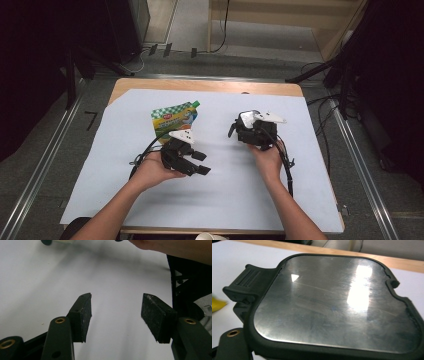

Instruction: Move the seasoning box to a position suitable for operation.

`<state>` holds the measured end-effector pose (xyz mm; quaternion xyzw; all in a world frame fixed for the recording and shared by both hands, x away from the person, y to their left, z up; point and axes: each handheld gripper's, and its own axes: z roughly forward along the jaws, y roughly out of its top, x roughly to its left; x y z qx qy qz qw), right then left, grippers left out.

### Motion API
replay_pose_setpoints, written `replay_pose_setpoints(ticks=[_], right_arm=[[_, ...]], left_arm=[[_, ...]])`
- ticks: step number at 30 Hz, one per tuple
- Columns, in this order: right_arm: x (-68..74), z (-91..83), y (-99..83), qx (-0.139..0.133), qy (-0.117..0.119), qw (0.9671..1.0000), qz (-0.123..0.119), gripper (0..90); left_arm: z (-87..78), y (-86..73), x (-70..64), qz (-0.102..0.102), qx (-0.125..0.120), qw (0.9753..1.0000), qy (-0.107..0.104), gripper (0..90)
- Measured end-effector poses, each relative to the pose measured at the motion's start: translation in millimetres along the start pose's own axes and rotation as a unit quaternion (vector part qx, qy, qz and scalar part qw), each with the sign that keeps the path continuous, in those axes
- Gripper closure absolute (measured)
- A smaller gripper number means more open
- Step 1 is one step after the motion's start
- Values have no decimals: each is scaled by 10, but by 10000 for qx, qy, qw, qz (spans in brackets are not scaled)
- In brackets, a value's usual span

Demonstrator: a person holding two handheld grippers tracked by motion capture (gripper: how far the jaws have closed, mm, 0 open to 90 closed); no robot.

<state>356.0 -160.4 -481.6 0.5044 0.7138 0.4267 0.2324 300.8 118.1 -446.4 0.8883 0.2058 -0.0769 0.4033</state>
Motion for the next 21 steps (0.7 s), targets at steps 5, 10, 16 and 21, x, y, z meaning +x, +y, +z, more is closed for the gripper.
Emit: replay_pose_setpoints(ticks=[5,10,16,21], right_arm=[[96,-123,-77,17,239,9997,-58,149],[235,-288,-140,-13,481,9984,-279,149],[336,-349,-232,28,657,9970,-416,150],[386,-348,-284,77,804,9960,-379,150]], left_arm=[[5,-2,-3,-6,-1,10000,30,417],[10,-9,-10,36,-6,10000,51,423],[37,-16,-6,50,37,10000,51,440],[31,-20,-10,61,20,10000,75,451]])
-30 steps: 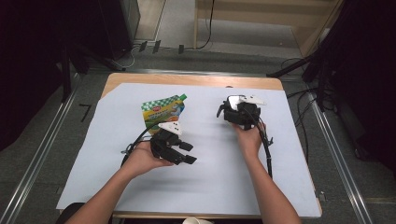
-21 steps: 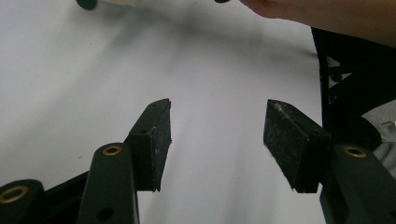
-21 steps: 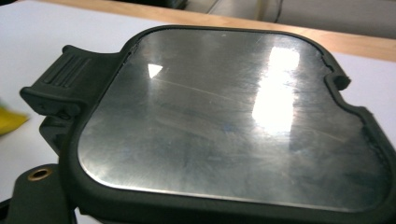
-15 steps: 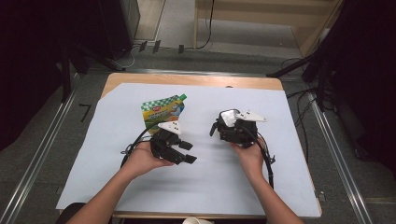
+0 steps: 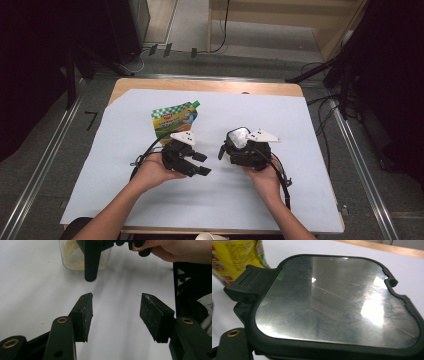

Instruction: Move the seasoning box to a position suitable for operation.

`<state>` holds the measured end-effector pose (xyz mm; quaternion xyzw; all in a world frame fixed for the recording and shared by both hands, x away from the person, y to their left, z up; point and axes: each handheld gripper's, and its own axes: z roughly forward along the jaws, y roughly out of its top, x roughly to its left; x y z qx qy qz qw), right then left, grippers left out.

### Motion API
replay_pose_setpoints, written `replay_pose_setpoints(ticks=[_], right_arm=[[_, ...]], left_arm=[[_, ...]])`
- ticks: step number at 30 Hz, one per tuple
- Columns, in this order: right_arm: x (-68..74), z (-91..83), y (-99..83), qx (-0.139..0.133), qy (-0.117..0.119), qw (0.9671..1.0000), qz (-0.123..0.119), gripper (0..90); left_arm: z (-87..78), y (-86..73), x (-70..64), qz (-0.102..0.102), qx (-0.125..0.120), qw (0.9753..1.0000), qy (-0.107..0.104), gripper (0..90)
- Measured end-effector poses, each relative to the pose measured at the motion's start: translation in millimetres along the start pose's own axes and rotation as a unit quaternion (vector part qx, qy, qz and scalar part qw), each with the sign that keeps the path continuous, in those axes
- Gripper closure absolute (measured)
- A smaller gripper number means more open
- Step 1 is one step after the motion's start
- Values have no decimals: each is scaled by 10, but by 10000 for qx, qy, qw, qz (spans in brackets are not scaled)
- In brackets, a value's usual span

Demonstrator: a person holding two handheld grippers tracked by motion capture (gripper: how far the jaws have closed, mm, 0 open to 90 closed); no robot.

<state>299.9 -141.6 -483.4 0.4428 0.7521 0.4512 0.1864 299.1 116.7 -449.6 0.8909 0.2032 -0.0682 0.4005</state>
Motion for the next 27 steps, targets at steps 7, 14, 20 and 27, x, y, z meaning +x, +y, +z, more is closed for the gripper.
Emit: replay_pose_setpoints(ticks=[7,14,20,27], right_arm=[[197,29,-77,48,410,9990,-168,150],[294,88,-149,207,561,9977,-325,150],[314,80,-187,171,537,9973,-463,149],[323,44,-214,377,523,9957,-668,143]], left_arm=[[-29,-12,23,-67,-21,10000,34,465],[-38,-22,40,-80,-22,10000,39,475],[-45,-26,35,-66,-49,10000,39,485],[-39,-31,17,52,-23,10000,56,536]])
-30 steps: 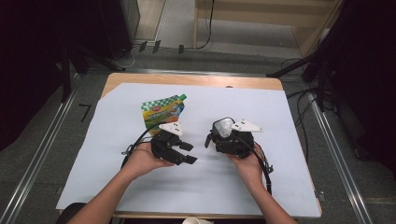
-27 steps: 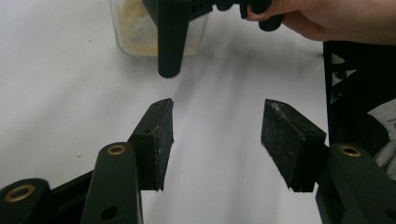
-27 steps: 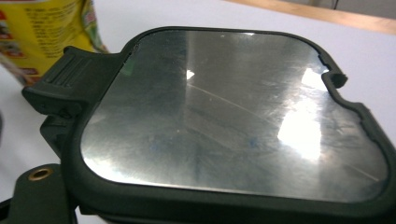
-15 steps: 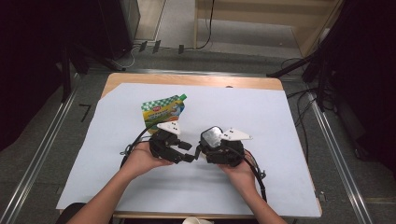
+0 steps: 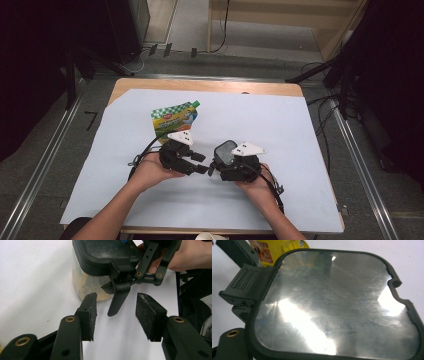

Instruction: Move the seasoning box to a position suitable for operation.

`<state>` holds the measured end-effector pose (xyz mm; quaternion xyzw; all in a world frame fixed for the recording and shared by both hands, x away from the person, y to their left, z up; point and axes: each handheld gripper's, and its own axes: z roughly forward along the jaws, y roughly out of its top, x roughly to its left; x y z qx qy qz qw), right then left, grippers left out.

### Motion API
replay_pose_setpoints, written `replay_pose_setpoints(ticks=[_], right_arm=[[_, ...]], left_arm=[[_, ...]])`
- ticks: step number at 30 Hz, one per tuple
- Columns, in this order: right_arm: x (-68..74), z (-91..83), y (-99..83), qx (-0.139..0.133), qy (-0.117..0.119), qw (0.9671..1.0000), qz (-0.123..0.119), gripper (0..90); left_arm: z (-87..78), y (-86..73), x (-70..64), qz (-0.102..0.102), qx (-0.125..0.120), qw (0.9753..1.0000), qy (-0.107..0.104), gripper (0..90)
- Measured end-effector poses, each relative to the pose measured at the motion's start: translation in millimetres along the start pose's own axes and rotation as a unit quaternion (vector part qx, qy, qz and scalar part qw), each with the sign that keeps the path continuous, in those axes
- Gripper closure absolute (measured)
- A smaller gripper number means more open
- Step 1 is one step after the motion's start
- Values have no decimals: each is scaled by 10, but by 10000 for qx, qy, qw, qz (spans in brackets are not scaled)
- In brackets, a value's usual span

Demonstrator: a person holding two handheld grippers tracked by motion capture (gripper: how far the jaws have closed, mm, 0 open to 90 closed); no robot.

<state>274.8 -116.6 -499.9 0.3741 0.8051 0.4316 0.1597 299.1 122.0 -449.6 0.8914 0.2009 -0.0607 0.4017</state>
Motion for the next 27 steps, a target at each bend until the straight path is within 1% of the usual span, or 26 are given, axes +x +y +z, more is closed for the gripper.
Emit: replay_pose_setpoints(ticks=[1,2,4,5,7,8,9,10,11,12,13,14,16,17,18,19,20,21,22,23,24,26,27], right_arm=[[0,0,0,0,0,10000,0,143],[27,-3,-6,111,2,9999,-43,131],[19,-20,-4,130,32,9999,13,130],[8,-27,-5,122,74,9999,19,126],[-8,-49,-6,141,148,9998,73,121],[-10,-61,-5,147,156,9997,80,121],[-10,-61,-5,147,156,9997,80,121],[-14,-105,-3,169,156,9997,68,124],[-14,-105,-3,169,156,9997,68,124],[-18,-166,2,156,184,9997,52,133],[-18,-166,2,156,184,9997,52,133],[-28,-233,1,141,194,9997,-56,135],[-37,-306,-9,131,261,9996,4,142],[-37,-306,-9,131,261,9996,4,142],[-48,-400,-24,89,286,9995,11,158],[-48,-400,-24,89,286,9995,11,158],[-53,-495,-48,58,267,9996,18,192],[-62,-541,-64,56,273,9996,-9,222],[-69,-584,-80,54,259,9996,-5,246],[-69,-584,-80,54,259,9996,-5,246],[-98,-651,-114,57,224,9997,37,324],[-134,-713,-141,-1,323,9994,105,466],[-134,-713,-141,-1,323,9994,105,466]], left_arm=[[0,0,0,0,0,10000,0,549],[-3,-1,2,-16,0,10000,-39,561],[-4,-2,4,-58,-7,10000,-77,587],[-4,-2,4,-58,-7,10000,-77,603],[-1,0,8,-119,2,9998,-128,625],[-1,0,8,-119,2,9998,-128,654],[-3,2,8,-135,14,9998,-131,654],[-12,5,14,-139,-21,9998,-117,698],[-12,5,14,-139,-21,9998,-117,717],[-11,5,31,-198,-10,9997,-140,730],[-11,5,31,-198,-10,9997,-140,743],[-11,0,40,-199,41,9998,-76,770],[-14,2,46,-161,-3,9998,-89,824],[-14,2,46,-161,-3,9998,-89,847],[-12,4,46,-181,-60,9998,-100,868],[-12,4,46,-181,-60,9998,-100,879],[-5,1,52,-190,-61,9998,-93,884],[3,2,54,-186,-31,9998,-100,900],[8,4,56,-174,5,9998,-59,900],[8,4,56,-174,5,9998,-59,900],[15,4,59,-189,-4,9998,-53,900],[47,3,66,-237,-34,9997,-90,900],[47,3,66,-237,-34,9997,-90,900]])
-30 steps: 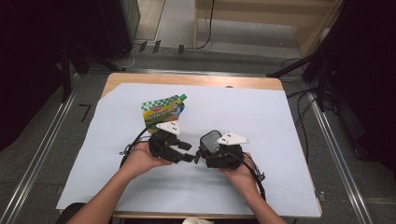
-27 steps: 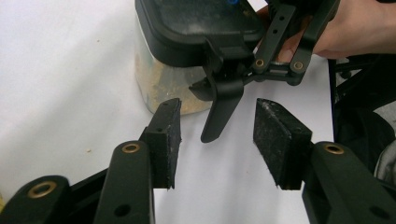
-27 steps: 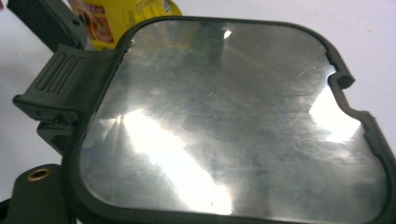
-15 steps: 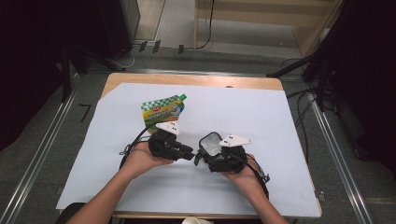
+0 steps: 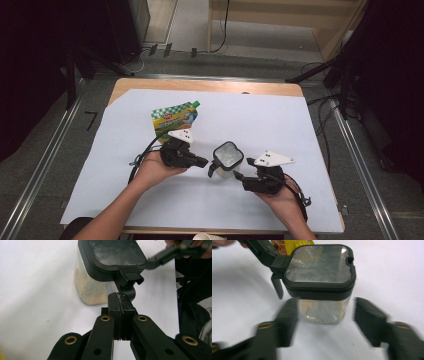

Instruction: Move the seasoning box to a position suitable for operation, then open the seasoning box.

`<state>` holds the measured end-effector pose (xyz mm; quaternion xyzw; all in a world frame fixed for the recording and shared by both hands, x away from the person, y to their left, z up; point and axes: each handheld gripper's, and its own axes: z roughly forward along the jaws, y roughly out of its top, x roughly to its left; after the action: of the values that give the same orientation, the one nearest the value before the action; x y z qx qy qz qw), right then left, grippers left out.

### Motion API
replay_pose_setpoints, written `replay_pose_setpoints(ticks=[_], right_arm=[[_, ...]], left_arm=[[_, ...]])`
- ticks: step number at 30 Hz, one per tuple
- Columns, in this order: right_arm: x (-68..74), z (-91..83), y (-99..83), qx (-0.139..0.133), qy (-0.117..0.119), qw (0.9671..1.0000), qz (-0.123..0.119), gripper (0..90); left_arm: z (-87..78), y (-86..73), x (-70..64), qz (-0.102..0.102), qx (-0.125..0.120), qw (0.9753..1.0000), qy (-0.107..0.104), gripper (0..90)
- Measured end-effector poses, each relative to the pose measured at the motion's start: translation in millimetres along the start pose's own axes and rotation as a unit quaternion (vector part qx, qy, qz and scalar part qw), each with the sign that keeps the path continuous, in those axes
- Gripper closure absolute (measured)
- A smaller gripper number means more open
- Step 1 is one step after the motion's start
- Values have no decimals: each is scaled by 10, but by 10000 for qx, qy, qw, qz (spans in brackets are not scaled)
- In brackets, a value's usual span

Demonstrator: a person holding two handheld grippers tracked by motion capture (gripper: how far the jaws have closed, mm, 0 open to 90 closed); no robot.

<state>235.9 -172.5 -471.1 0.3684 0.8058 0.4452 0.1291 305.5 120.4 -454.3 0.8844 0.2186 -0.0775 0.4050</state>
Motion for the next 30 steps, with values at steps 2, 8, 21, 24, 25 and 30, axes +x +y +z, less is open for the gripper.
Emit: replay_pose_setpoints(ticks=[2,8,21,24,25,30], right_arm=[[-30,-34,-1,-20,127,9999,61,623],[-71,-22,14,55,100,9999,107,889],[-56,69,16,182,121,9996,176,900],[-69,69,17,183,121,9996,171,900],[-74,71,18,178,112,9996,192,900],[-88,78,21,161,96,9996,220,900]], left_arm=[[38,2,0,8,70,10000,-31,900],[91,14,-13,31,140,9999,32,893],[174,15,-15,12,181,9997,139,893],[183,16,-17,-14,152,9998,109,894],[187,17,-21,-15,146,9998,94,895],[201,19,-38,3,138,9999,75,896]])
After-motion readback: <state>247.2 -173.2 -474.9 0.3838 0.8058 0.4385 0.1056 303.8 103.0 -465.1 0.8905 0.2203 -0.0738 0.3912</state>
